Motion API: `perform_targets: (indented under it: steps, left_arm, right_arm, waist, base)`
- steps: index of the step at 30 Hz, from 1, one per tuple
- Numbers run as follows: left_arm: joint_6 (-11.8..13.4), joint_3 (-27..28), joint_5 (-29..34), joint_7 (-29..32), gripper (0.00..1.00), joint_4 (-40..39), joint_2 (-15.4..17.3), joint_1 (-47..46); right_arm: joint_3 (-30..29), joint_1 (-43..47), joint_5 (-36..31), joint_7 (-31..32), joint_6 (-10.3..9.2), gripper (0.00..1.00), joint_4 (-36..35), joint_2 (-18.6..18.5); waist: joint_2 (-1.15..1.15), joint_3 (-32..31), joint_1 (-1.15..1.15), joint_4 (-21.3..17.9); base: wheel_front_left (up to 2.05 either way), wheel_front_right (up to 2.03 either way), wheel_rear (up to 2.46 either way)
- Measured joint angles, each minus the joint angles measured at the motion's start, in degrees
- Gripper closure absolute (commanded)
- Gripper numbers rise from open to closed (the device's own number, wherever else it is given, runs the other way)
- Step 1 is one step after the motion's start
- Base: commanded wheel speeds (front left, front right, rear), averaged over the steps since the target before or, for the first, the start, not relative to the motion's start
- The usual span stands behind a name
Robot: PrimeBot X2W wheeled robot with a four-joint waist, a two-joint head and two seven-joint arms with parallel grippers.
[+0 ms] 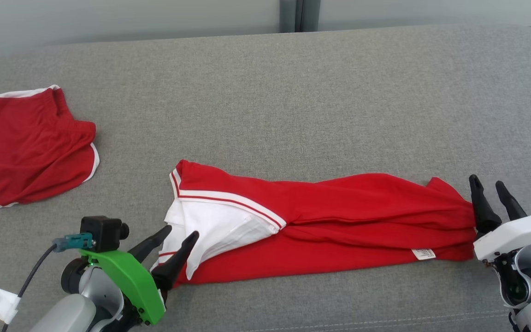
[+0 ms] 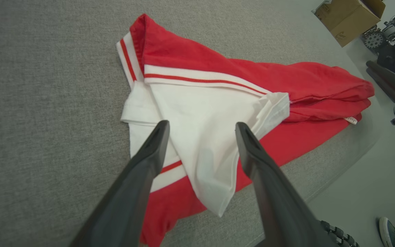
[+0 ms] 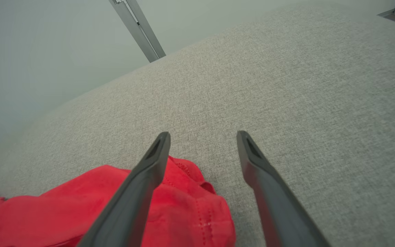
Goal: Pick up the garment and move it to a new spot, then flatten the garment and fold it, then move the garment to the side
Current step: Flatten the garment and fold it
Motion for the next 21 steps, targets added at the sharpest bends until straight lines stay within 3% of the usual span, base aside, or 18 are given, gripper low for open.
perform_targets:
  steps: [6, 13, 21]
  left_arm:
    - [1.04, 1.77, 0.58, -2.50, 0.00, -1.64, 0.09, 0.05]
    - [2.85, 3.91, 0.93, -6.25, 0.00, -3.16, -0.57, 0.07]
    - [3.46, 3.83, 1.02, -7.17, 0.00, -3.80, -1.04, 0.81]
  right_arm:
    - [-4.14, 0.40, 0.51, -0.08, 0.01, 0.00, -4.02, 0.87]
    - [-2.52, 4.23, 0.88, -0.08, 0.02, 0.00, -3.09, 3.31]
    - [-1.71, 5.31, 1.00, -0.07, 0.01, 0.00, -1.54, 3.56]
  waist:
    - [0.00, -0.82, 0.00, -0.35]
    - [0.00, -1.48, 0.00, -0.33]
    - [0.00, -1.37, 0.00, 0.88]
  base:
    - [0.00, 0.00, 0.00]
    - [0.00, 0.00, 0.00]
    - [0.00, 0.00, 0.00]
